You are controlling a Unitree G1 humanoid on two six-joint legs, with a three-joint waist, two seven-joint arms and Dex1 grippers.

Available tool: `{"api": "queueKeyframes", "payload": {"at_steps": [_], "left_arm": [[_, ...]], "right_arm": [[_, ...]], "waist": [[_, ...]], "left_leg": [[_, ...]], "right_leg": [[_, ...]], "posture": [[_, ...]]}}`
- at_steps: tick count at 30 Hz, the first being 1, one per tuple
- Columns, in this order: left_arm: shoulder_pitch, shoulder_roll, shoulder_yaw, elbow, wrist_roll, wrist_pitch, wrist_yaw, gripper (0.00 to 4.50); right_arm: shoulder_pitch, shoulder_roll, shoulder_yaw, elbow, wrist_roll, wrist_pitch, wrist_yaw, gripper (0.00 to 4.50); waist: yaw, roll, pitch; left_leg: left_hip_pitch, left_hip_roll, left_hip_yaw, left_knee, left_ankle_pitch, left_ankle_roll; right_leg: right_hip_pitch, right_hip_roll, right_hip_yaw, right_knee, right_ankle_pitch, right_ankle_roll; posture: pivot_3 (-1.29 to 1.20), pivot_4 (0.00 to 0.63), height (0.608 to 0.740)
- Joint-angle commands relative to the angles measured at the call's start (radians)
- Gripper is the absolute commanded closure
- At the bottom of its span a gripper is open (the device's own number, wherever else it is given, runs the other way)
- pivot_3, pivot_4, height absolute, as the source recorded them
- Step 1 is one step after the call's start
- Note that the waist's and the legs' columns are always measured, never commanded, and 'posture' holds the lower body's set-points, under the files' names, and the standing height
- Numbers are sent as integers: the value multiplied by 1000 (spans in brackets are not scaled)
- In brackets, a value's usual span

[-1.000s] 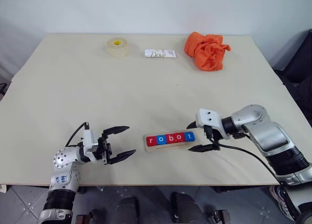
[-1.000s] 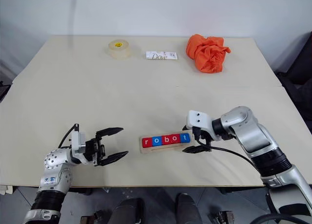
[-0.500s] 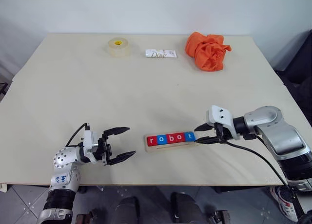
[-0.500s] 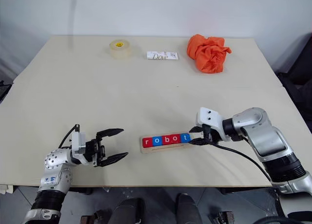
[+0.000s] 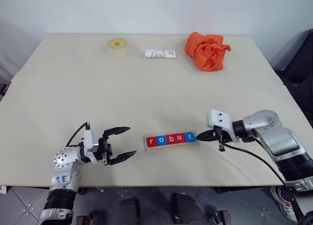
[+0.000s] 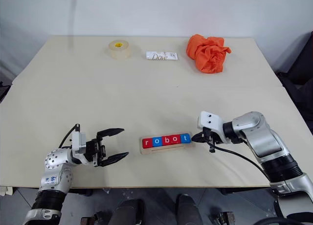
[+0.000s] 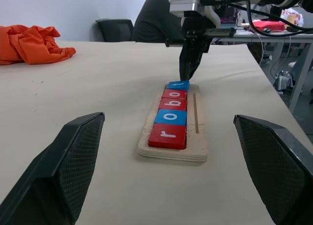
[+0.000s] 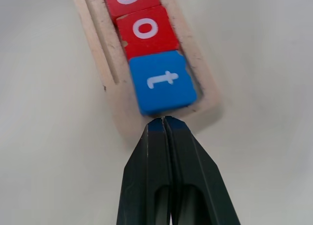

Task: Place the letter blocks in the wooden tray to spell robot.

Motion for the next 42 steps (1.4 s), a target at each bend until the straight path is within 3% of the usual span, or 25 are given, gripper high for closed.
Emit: {"api": "queueKeyframes", "payload": {"at_steps": [1,20,33,42], "left_arm": [[4,8,11,-16,-4,-7,3,0],[0,2,6,-11,-3,-8,3,0],[-6,4,7,-9,-1,-6,7,0],[-2,4,9,-9,-1,-12,11,0]], "right_arm": [[-25,12,-11,-1,3,-15,-3,4456],[-6,-7,-47,-88,57,30,18,4456],[-13,51,12,6,9,-27,-3,4456],[2,-11,-48,-99,63,23,21,4456]], "waist": [[0,0,0],[0,0,0],[0,0,0],[1,0,0]], "left_leg": [[0,0,0,0,0,0],[0,0,0,0,0,0],[0,0,0,0,0,0],[0,0,0,0,0,0]], "right_leg": [[0,0,0,0,0,0],[0,0,0,0,0,0],[0,0,0,0,0,0],[0,0,0,0,0,0]], "posture": [[0,150,740],[0,150,740],[0,150,740],[0,150,740]]}}
